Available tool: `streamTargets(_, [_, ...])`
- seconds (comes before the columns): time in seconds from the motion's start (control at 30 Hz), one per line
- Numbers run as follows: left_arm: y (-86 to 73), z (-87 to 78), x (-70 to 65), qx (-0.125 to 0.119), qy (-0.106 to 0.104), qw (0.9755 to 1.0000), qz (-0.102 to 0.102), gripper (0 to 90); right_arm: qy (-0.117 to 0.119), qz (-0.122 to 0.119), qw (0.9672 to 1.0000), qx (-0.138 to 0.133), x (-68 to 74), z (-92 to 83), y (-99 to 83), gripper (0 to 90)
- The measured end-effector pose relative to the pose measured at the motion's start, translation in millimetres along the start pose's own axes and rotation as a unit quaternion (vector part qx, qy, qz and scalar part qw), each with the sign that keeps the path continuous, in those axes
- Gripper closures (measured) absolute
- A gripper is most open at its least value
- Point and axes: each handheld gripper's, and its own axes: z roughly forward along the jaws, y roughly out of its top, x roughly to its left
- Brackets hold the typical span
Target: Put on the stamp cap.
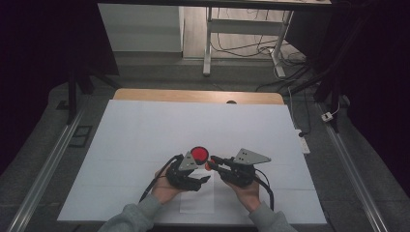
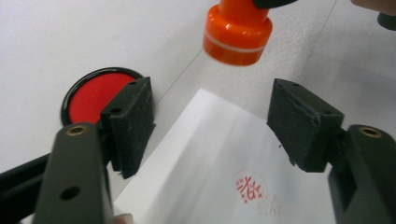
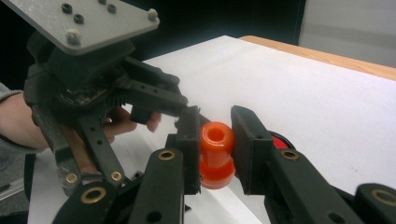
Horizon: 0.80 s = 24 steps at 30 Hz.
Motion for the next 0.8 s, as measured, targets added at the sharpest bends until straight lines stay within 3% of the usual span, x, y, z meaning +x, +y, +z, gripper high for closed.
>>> streamTargets(0.37, [-18.3,-33.6,12.7,-0.005,0.002,0.9999,-0.016,27.9,-0.002,0.001,1.0000,-0.002,-2.5,-2.1,1.6,72.6])
streamTargets(0.8, [-61.0,-83.8,29.4,-0.020,0.039,0.9972,-0.061,27.9,-0.006,0.002,1.0000,-0.002,-8.1,-6.1,2.8,72.6])
